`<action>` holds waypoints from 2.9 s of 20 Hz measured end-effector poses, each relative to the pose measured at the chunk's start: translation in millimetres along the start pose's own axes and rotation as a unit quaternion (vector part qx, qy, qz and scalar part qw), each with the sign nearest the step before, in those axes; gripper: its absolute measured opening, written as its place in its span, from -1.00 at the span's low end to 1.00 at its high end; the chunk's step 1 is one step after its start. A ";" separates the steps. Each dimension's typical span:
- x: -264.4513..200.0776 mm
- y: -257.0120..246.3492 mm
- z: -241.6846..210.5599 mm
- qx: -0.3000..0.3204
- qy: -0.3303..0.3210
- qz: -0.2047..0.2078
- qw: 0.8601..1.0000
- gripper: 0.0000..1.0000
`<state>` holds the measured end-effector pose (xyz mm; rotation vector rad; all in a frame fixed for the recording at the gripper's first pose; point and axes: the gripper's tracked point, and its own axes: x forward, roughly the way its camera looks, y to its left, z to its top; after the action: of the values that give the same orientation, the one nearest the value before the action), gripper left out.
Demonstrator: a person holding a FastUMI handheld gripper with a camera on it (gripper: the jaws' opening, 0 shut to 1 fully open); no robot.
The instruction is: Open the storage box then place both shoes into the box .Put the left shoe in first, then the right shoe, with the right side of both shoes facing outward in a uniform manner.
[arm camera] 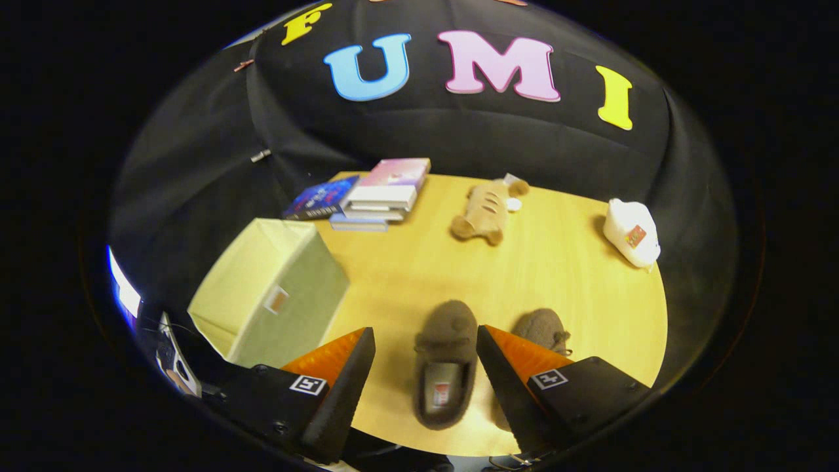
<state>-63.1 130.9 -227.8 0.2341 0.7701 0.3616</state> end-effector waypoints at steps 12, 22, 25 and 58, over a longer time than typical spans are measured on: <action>81.0 -46.1 -107.6 0.018 0.140 -0.044 0.989 -0.33; 32.0 -18.9 -53.0 0.100 0.085 -0.029 0.991 -0.89; 9.5 7.4 -20.0 0.115 0.062 -0.014 0.991 -0.89; 79.5 352.9 26.0 0.259 0.121 0.145 0.947 0.30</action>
<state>-73.8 483.0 -141.8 0.8160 1.0721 0.4663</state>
